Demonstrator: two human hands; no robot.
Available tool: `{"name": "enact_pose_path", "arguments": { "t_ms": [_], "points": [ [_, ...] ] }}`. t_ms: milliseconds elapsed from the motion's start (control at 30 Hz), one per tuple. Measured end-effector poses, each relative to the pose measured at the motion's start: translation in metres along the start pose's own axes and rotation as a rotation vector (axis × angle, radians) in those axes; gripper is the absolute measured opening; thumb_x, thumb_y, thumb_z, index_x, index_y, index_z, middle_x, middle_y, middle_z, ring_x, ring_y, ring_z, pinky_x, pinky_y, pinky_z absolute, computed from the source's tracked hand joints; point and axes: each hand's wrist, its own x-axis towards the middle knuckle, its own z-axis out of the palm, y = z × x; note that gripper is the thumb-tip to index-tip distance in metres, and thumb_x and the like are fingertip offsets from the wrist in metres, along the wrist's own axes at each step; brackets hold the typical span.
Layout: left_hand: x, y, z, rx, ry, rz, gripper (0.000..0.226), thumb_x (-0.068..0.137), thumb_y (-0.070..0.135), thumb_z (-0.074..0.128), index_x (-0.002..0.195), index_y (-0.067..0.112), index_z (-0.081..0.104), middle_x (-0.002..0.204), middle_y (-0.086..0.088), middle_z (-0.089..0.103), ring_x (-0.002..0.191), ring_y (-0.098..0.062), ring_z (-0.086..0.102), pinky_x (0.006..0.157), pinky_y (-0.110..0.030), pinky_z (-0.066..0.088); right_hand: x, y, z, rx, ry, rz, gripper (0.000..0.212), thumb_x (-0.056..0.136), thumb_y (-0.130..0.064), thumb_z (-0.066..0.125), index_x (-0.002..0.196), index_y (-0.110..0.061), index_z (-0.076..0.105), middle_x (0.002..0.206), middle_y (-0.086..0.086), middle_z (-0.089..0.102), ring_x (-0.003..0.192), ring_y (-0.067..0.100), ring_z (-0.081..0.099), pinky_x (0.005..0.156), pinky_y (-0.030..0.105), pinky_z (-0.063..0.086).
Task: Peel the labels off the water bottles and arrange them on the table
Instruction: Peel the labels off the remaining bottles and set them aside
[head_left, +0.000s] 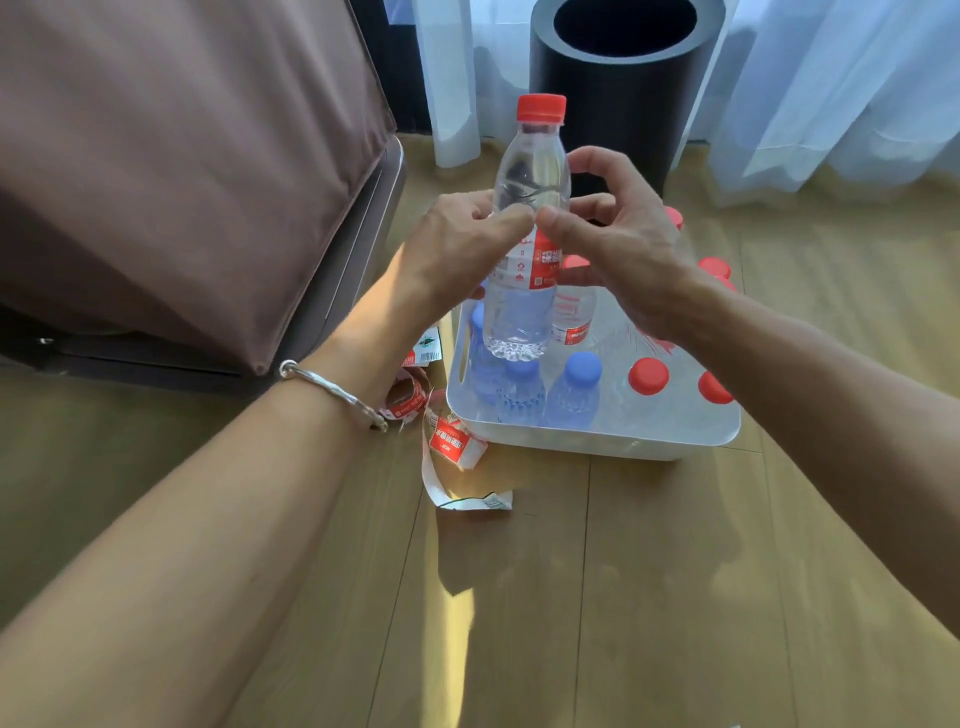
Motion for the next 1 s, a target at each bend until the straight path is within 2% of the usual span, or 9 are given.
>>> {"name": "enact_pose_path", "arguments": {
  "t_ms": [133, 200, 367, 500, 600, 700, 800, 900, 1000],
  "points": [
    [0.001, -0.002, 0.004, -0.015, 0.058, 0.026, 0.037, 0.067, 0.058, 0.054, 0.085, 0.033, 0.074, 0.084, 0.0, 0.074, 0.089, -0.022, 0.072, 0.083, -0.052, 0.058, 0.001, 0.003, 0.001, 0.05, 0.013, -0.001, 0.039, 0.092, -0.013, 0.067, 0.123, -0.022, 0.047, 0.102, 0.016, 0.064, 0.088, 0.022, 0.071, 0.076, 0.042, 0.06],
    [0.003, -0.003, 0.006, -0.005, 0.058, 0.043, 0.031, 0.071, 0.055, 0.054, 0.089, 0.039, 0.073, 0.083, 0.004, 0.073, 0.088, -0.019, 0.071, 0.084, -0.049, 0.058, 0.001, 0.005, 0.002, 0.098, 0.014, 0.006, 0.039, 0.092, -0.012, 0.066, 0.124, -0.021, 0.047, 0.098, 0.013, 0.065, 0.089, 0.023, 0.07, 0.079, 0.045, 0.06],
    [0.006, -0.006, 0.01, -0.007, 0.06, 0.084, 0.03, 0.081, 0.042, 0.053, 0.105, 0.04, 0.072, 0.074, 0.013, 0.069, 0.07, -0.006, 0.063, 0.064, -0.032, 0.05, -0.002, 0.006, 0.003, 0.135, 0.04, 0.012, 0.047, 0.079, -0.021, 0.07, 0.121, -0.025, 0.048, 0.097, 0.013, 0.066, 0.091, 0.026, 0.069, 0.08, 0.048, 0.06],
    [0.008, -0.016, 0.011, -0.056, 0.125, 0.133, 0.036, 0.079, 0.036, 0.056, 0.112, 0.042, 0.069, 0.096, 0.004, 0.076, 0.092, -0.02, 0.072, 0.084, -0.05, 0.057, -0.002, 0.006, 0.008, 0.129, 0.043, -0.012, 0.043, 0.086, -0.015, 0.071, 0.12, -0.024, 0.047, 0.1, 0.013, 0.065, 0.089, 0.023, 0.07, 0.076, 0.041, 0.06],
    [0.008, -0.016, 0.01, -0.061, 0.091, 0.132, 0.035, 0.086, 0.034, 0.048, 0.114, 0.038, 0.068, 0.1, 0.0, 0.075, 0.096, -0.024, 0.071, 0.085, -0.054, 0.056, -0.001, 0.007, 0.01, 0.148, 0.047, 0.005, 0.045, 0.088, -0.015, 0.07, 0.124, -0.022, 0.045, 0.101, 0.012, 0.064, 0.09, 0.022, 0.07, 0.075, 0.039, 0.059],
    [0.008, -0.013, 0.016, -0.17, 0.087, 0.175, 0.04, 0.087, 0.02, 0.041, 0.12, 0.023, 0.064, 0.104, -0.013, 0.071, 0.098, -0.037, 0.066, 0.086, -0.06, 0.052, -0.001, 0.008, 0.012, 0.2, 0.062, 0.027, 0.054, 0.083, -0.022, 0.07, 0.129, -0.016, 0.043, 0.1, 0.012, 0.064, 0.09, 0.025, 0.07, 0.078, 0.045, 0.06],
    [0.005, -0.01, 0.022, -0.202, 0.128, 0.193, 0.045, 0.088, 0.012, 0.039, 0.128, 0.02, 0.058, 0.103, -0.025, 0.065, 0.093, -0.044, 0.06, 0.082, -0.062, 0.05, -0.001, 0.006, 0.012, 0.256, 0.054, 0.02, 0.051, 0.088, -0.018, 0.067, 0.132, -0.012, 0.042, 0.095, 0.01, 0.065, 0.086, 0.023, 0.07, 0.077, 0.044, 0.059],
    [0.004, -0.007, 0.023, -0.205, 0.162, 0.195, 0.045, 0.086, 0.017, 0.04, 0.126, 0.025, 0.059, 0.097, -0.028, 0.061, 0.082, -0.044, 0.058, 0.078, -0.063, 0.05, -0.002, 0.005, 0.012, 0.275, 0.052, 0.013, 0.047, 0.09, -0.015, 0.065, 0.131, -0.012, 0.042, 0.096, 0.011, 0.064, 0.085, 0.024, 0.069, 0.079, 0.048, 0.059],
    [0.002, -0.002, 0.026, -0.211, 0.188, 0.169, 0.042, 0.081, 0.024, 0.044, 0.119, 0.027, 0.062, 0.091, -0.016, 0.067, 0.081, -0.039, 0.061, 0.078, -0.062, 0.052, -0.003, 0.006, 0.013, 0.287, 0.055, 0.019, 0.049, 0.085, -0.017, 0.066, 0.128, -0.013, 0.043, 0.095, 0.013, 0.065, 0.086, 0.026, 0.068, 0.081, 0.051, 0.059]
  ]
}}
